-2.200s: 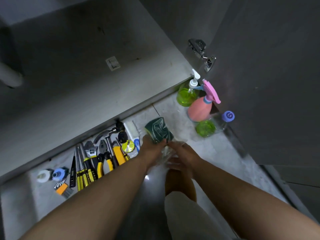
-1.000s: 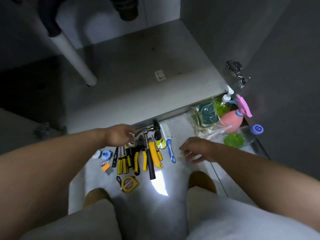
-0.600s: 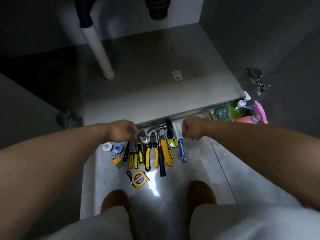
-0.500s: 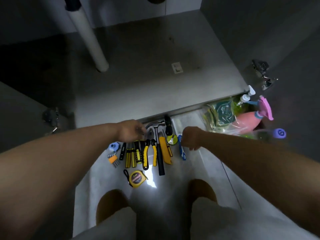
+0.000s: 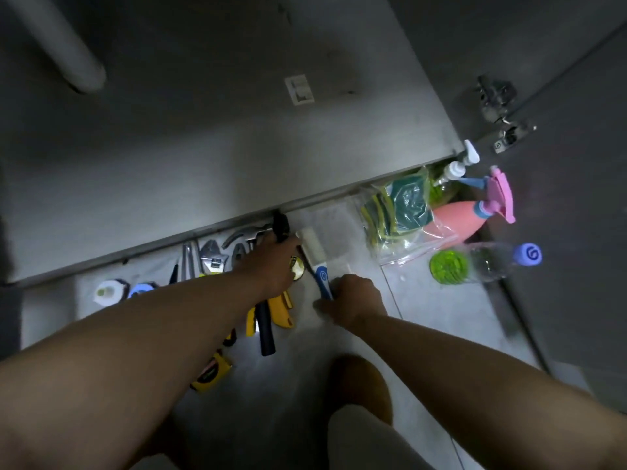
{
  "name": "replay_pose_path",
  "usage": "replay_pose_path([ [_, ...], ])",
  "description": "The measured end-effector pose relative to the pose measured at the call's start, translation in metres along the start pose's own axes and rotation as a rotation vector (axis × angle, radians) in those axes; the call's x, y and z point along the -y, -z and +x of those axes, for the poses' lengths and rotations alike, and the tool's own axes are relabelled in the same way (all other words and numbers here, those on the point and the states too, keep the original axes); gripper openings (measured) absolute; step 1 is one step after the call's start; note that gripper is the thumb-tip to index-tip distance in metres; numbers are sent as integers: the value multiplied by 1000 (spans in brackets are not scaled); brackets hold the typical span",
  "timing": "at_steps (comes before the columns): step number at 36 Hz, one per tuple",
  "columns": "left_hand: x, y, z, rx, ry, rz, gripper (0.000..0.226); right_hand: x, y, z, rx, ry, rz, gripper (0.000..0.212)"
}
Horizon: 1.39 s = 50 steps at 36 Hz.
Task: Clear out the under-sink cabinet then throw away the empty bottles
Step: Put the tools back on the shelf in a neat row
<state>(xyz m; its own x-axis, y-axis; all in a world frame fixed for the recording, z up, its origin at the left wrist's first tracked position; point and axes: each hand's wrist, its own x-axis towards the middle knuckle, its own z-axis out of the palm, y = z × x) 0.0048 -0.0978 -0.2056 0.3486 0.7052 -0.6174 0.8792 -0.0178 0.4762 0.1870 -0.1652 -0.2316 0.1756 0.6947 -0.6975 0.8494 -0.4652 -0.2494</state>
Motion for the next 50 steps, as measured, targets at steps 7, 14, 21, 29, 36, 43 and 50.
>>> replay_pose_path([
  [7, -7, -12, -1, -20, -59, 94, 53, -46, 16, -23, -169, 3, -44, 37],
  [14, -17, -21, -1, -91, -69, 374, 50, -43, 31, -13, -256, 0, -22, 36],
  [21, -16, -32, -5, -101, -90, 530, 54, 0, 44, 12, -299, 61, -14, 28],
  [29, -20, -38, -13, -116, -156, 272, 53, -4, 44, 22, -371, -6, -79, 18],
  [36, -24, -45, -20, -56, -292, 31, 51, -6, 38, 11, -432, 99, 37, 22],
  [43, -33, -47, -23, 87, -514, 218, 73, -16, 25, -33, -13, 33, 812, 36],
  [50, -56, -52, -25, 136, -502, 132, 58, -64, 39, -42, -1, -224, 1240, 28],
])
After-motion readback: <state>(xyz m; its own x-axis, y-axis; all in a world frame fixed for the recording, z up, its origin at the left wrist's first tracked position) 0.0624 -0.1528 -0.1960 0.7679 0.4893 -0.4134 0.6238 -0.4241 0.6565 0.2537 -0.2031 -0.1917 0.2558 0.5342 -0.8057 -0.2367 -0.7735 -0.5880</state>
